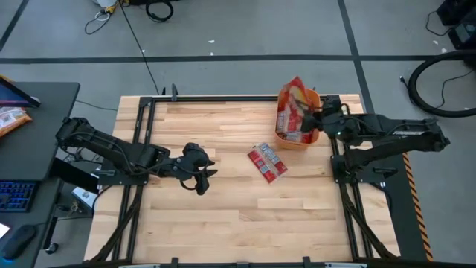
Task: Sort popcorn bags into baskets
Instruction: Put the red popcorn bag into the orange bin
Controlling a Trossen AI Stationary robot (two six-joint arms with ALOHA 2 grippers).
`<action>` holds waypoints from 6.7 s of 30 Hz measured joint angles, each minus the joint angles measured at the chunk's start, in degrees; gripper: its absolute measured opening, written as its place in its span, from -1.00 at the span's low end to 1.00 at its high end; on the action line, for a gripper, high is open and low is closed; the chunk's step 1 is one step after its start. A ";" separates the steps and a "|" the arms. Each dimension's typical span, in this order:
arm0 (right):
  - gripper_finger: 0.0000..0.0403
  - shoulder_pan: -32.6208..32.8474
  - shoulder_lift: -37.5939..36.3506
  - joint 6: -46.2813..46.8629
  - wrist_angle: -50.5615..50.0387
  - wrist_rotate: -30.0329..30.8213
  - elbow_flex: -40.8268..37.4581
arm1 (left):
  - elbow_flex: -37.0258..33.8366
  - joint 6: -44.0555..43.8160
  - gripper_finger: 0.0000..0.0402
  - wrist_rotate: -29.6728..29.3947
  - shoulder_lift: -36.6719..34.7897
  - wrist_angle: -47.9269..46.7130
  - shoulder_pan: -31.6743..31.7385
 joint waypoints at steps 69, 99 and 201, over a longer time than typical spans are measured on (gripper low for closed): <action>-0.42 -28.56 2.32 -18.62 -10.65 -33.64 -0.26 | -0.02 -1.25 -0.20 -1.41 1.87 7.40 0.38; -0.42 2.20 36.51 -23.39 7.66 -39.38 -0.17 | -0.07 -0.26 -0.20 6.23 5.26 10.56 1.18; -0.20 5.91 46.62 -59.02 8.42 -44.74 11.00 | -0.02 -6.03 -0.20 17.27 -0.70 5.33 1.14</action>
